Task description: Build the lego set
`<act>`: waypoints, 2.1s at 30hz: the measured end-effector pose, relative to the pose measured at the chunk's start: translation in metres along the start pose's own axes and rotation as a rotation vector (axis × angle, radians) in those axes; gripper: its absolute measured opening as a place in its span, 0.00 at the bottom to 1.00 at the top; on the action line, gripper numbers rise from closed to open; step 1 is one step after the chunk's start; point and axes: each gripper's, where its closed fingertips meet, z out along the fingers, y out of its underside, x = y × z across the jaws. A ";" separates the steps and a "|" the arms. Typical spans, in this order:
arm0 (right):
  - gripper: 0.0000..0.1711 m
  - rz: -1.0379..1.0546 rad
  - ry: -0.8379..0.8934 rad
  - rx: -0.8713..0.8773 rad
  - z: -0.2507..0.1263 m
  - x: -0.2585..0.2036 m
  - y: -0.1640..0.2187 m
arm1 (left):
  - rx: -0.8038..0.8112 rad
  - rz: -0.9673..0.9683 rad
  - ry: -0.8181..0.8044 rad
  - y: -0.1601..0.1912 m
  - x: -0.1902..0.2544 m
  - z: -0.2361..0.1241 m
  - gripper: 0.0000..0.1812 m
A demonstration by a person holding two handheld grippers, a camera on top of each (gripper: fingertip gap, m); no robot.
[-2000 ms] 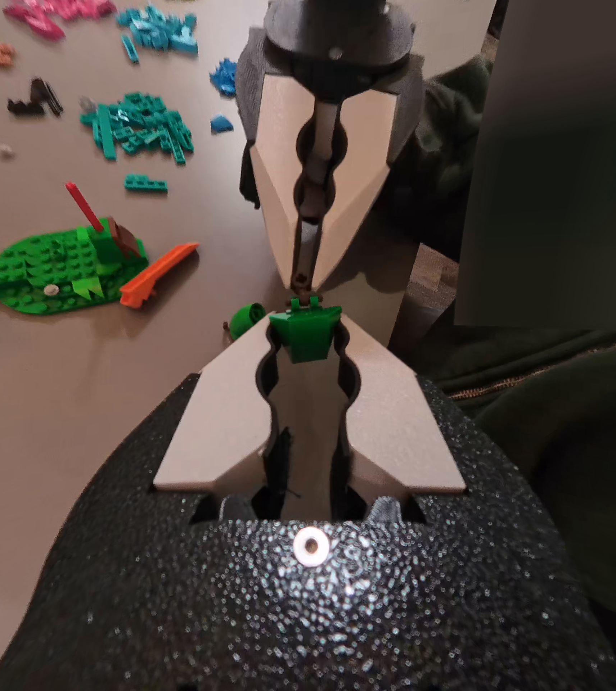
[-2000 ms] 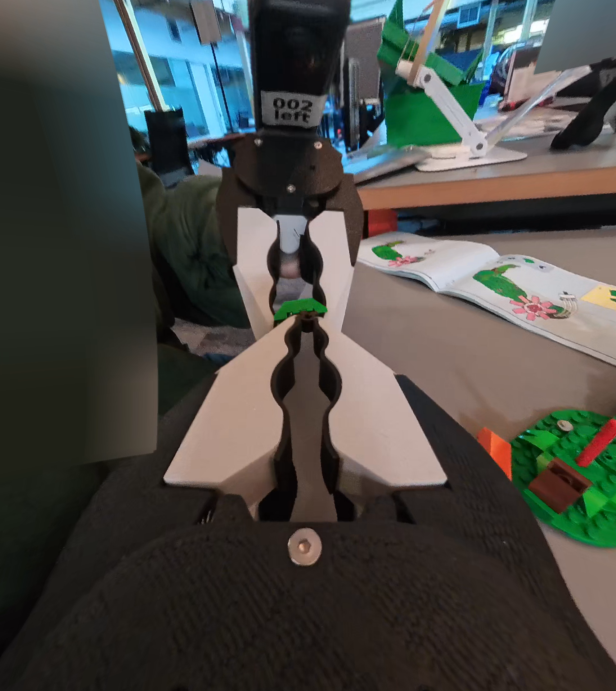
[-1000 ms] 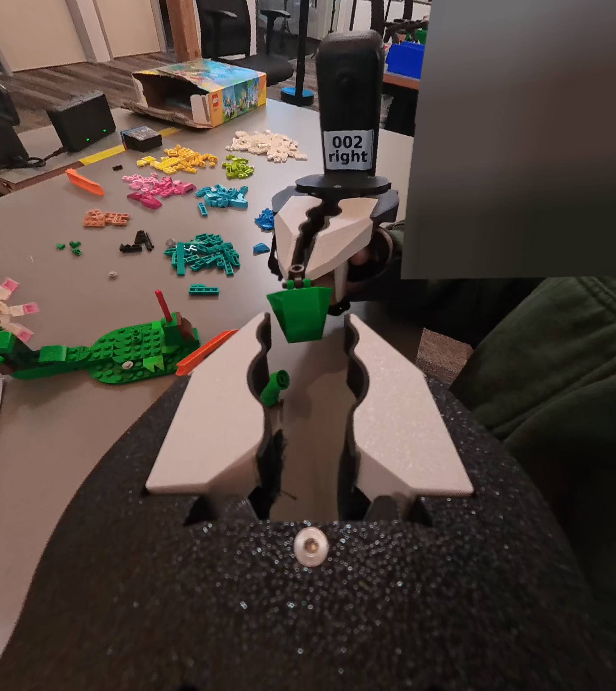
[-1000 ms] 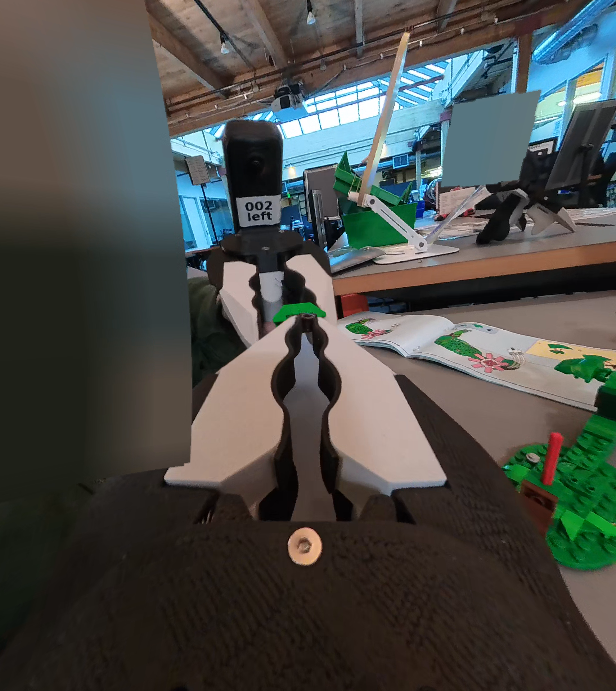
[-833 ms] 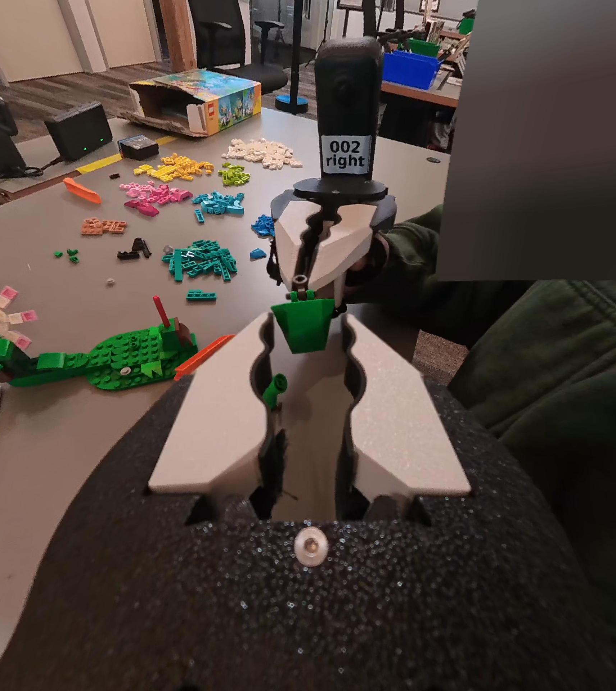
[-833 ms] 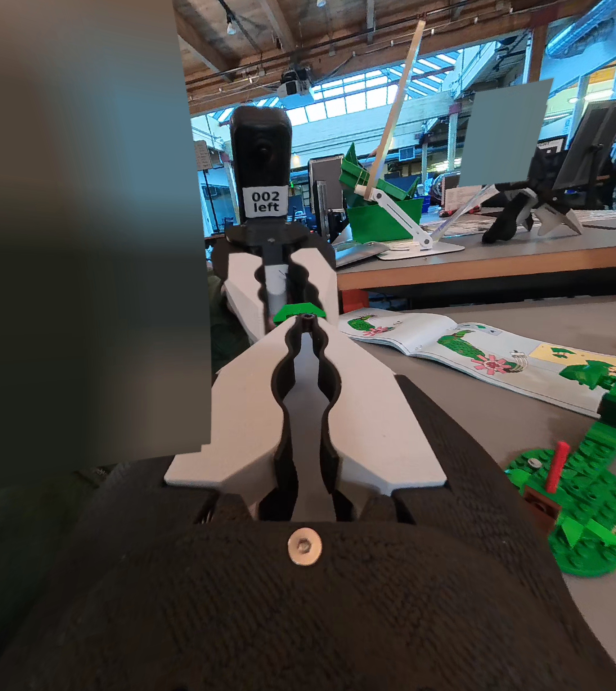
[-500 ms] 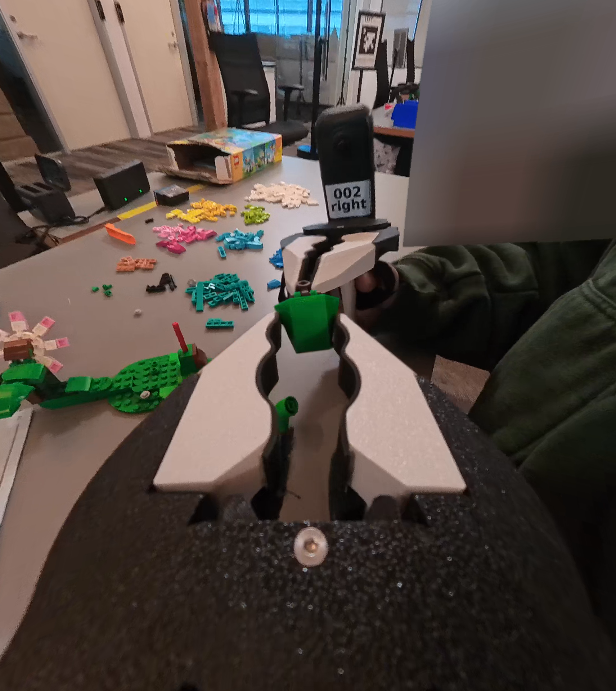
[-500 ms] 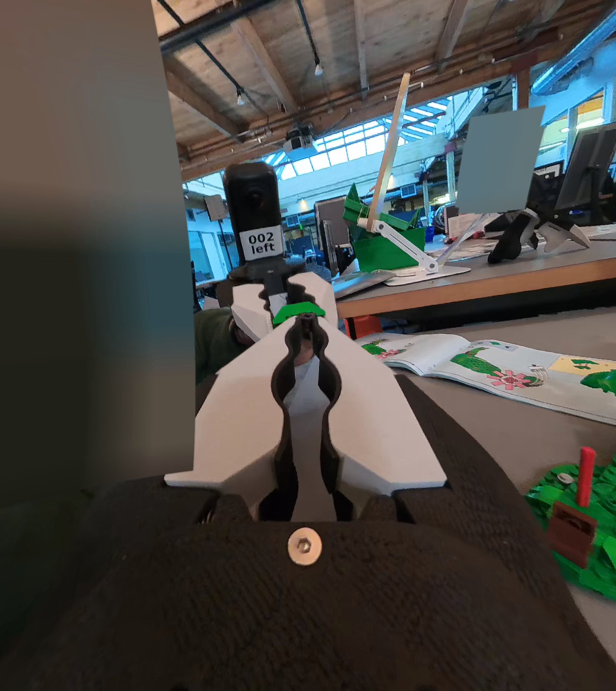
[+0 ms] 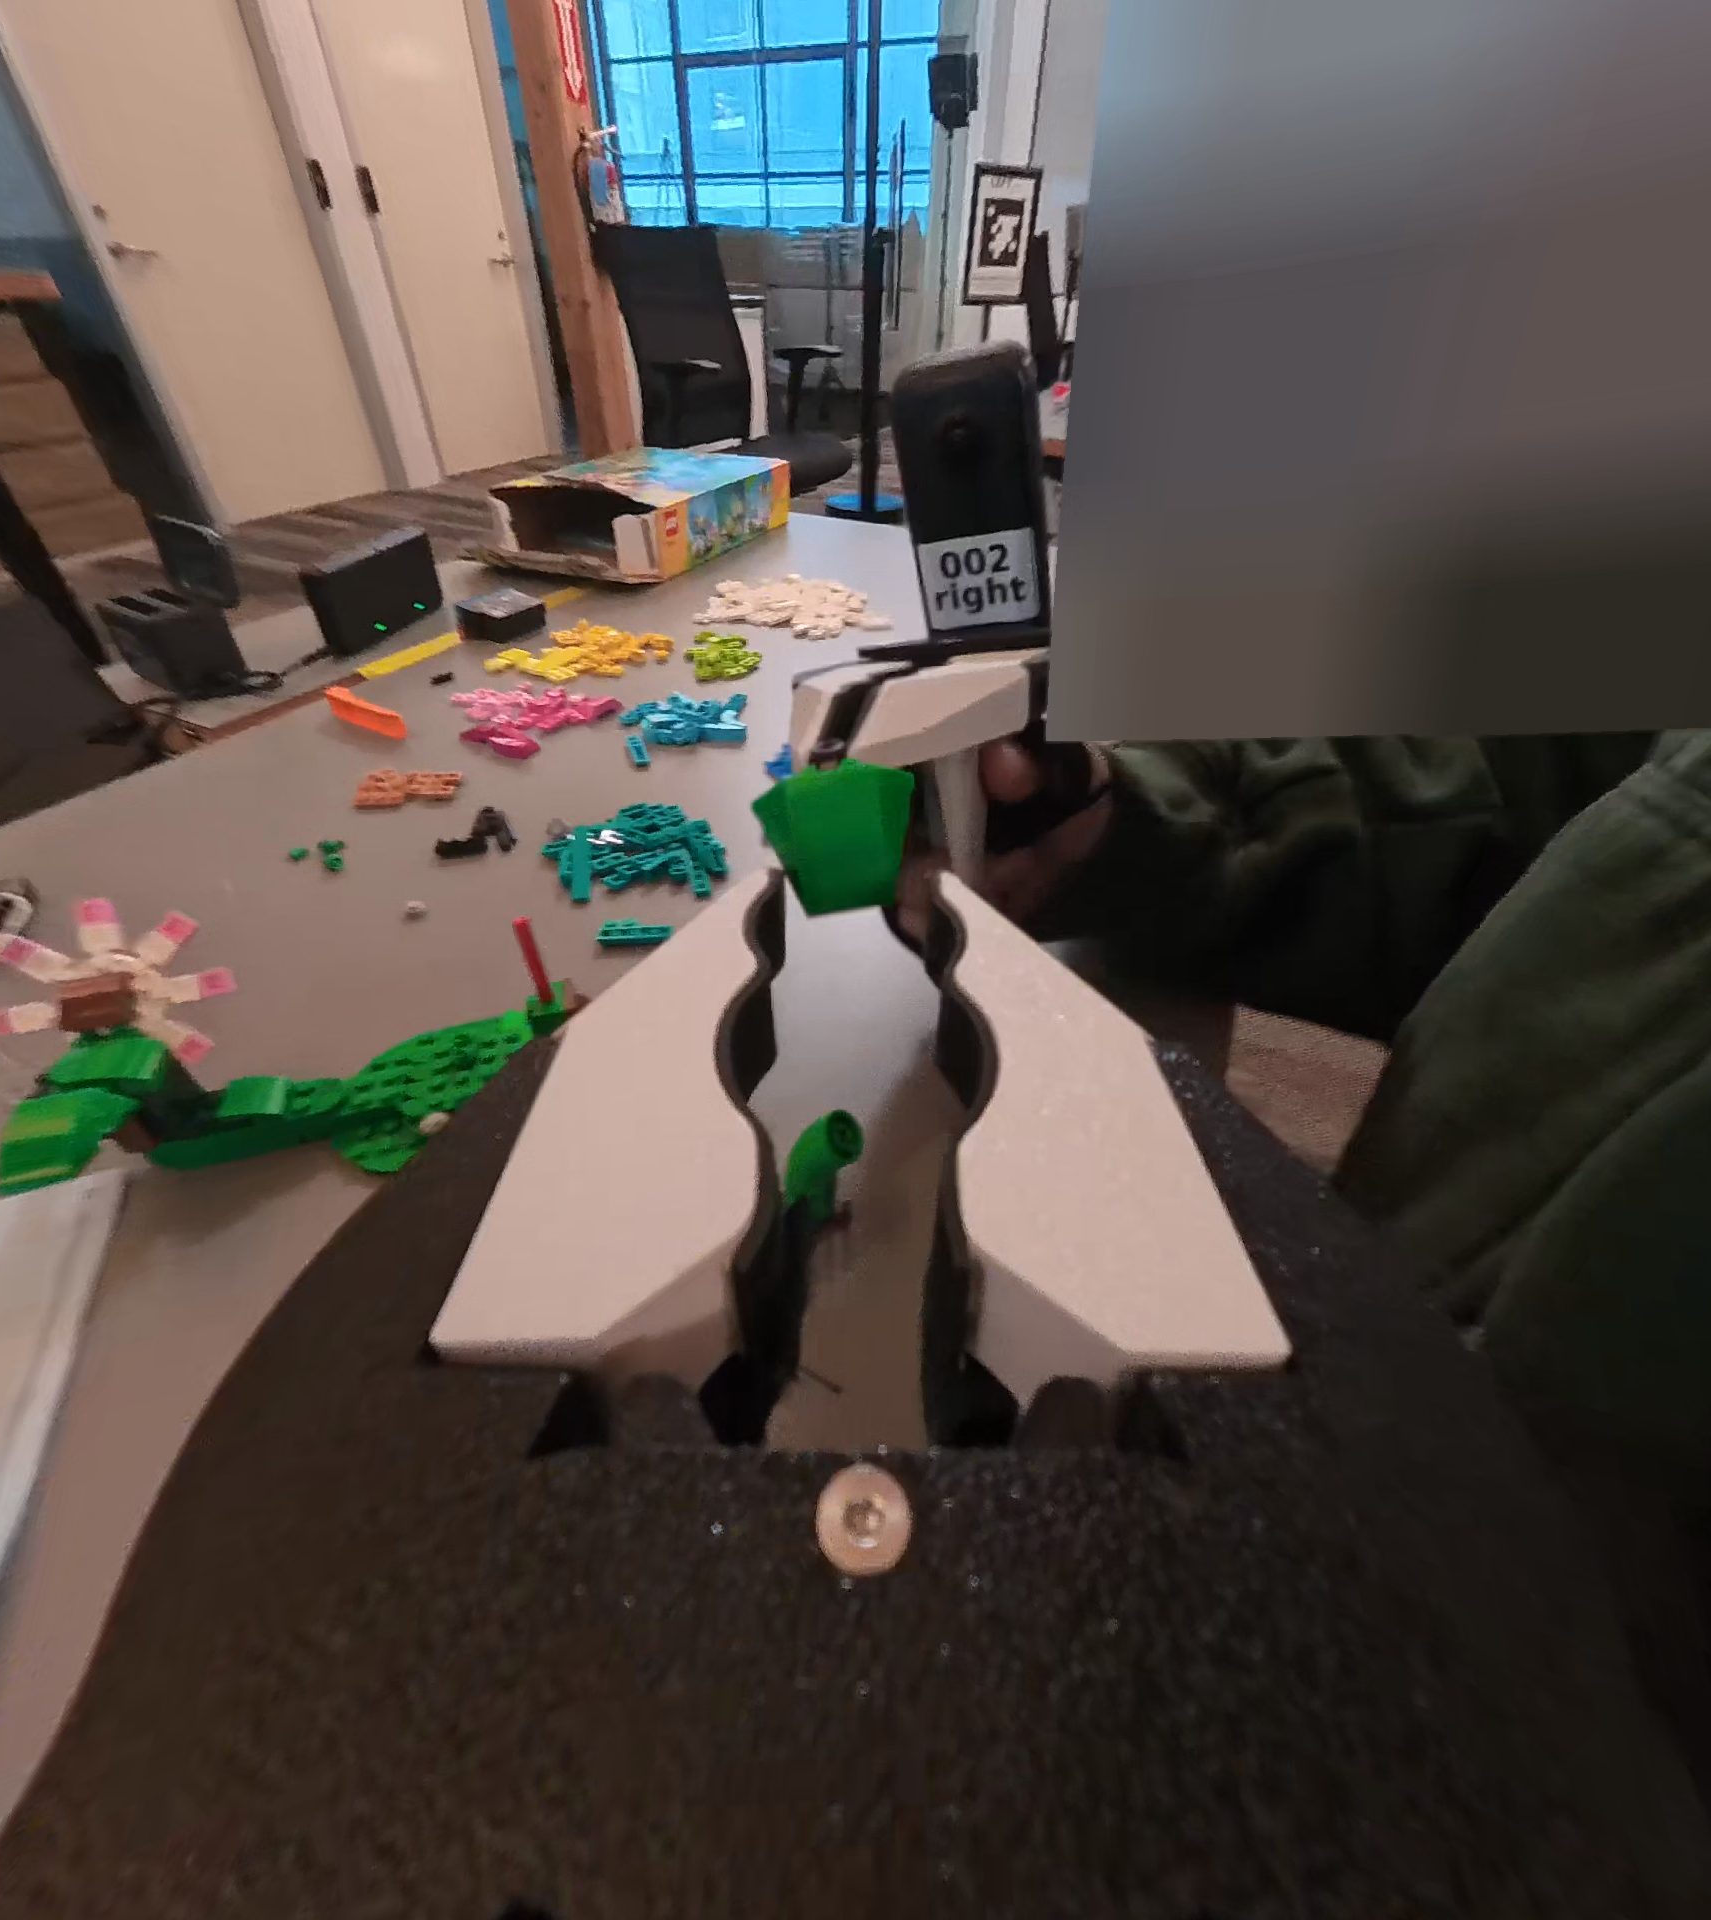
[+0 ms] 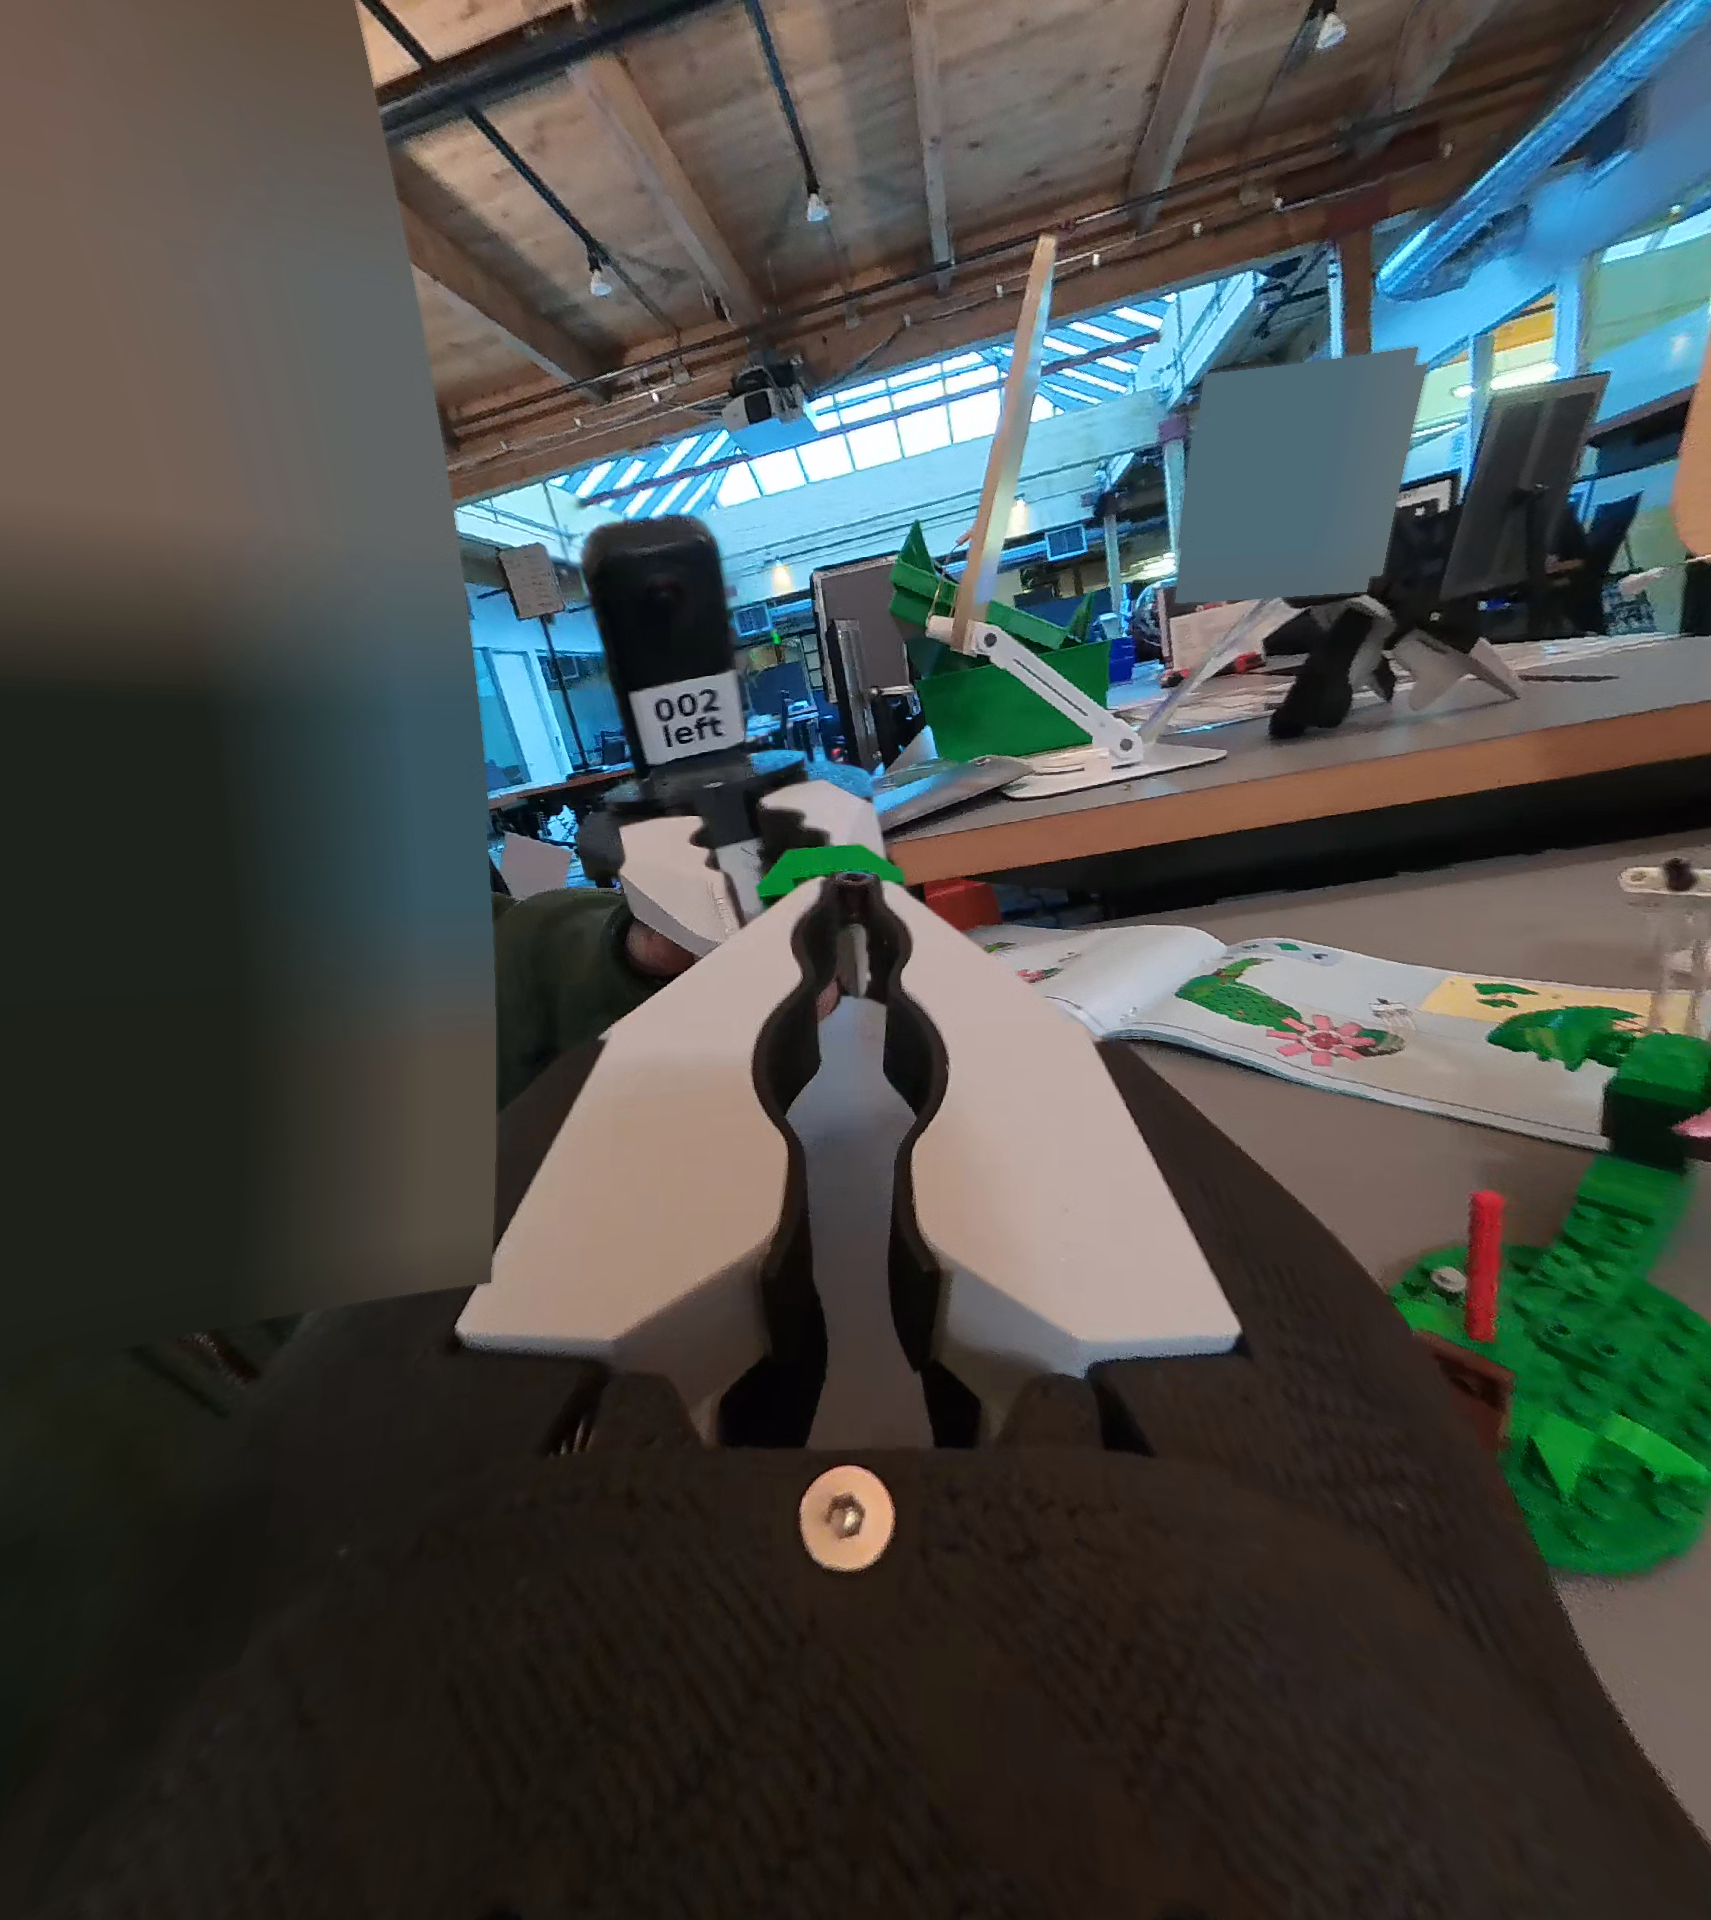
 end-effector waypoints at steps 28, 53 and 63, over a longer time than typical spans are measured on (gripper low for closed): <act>0.02 0.017 0.016 -0.007 -0.003 0.004 0.001 | 0.009 0.153 -0.054 -0.004 0.005 0.000 0.02; 0.02 0.006 -0.021 -0.037 0.003 -0.004 0.009 | -0.033 -0.009 -0.036 0.006 0.004 0.012 0.24; 0.02 -0.009 -0.016 -0.080 0.005 -0.004 0.016 | -0.052 -0.029 -0.036 0.012 0.000 0.009 0.14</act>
